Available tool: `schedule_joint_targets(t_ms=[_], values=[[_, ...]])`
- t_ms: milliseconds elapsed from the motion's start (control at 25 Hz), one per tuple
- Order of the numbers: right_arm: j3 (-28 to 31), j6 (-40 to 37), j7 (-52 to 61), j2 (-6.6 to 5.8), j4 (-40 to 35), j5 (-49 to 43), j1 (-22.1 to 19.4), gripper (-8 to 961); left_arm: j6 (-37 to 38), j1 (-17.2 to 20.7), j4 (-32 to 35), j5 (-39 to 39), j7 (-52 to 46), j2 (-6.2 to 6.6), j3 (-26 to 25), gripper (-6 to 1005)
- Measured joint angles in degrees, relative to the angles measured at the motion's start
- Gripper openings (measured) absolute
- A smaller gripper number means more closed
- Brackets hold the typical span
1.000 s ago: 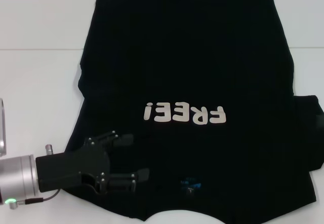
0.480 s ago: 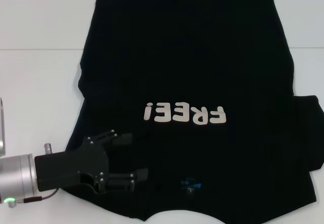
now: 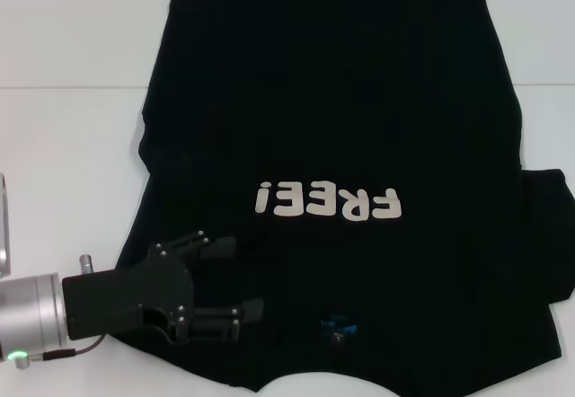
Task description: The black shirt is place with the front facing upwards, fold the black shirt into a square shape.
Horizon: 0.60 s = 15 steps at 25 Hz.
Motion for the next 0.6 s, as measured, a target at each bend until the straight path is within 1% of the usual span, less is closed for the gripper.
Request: schedule_joint_targets(t_ms=[360, 600], values=[[0.0, 0.9, 0.0, -0.05, 2.4, 0.2, 0.6, 806, -0.2, -0.2, 0.0, 0.0, -0.1, -0.07, 0.0, 938], [0.0, 2.6, -0.2, -0.06, 6.1, 0.3, 1.6, 806, -0.7, -0.2, 0.0, 0.0, -0.1, -0.25, 0.0, 937]])
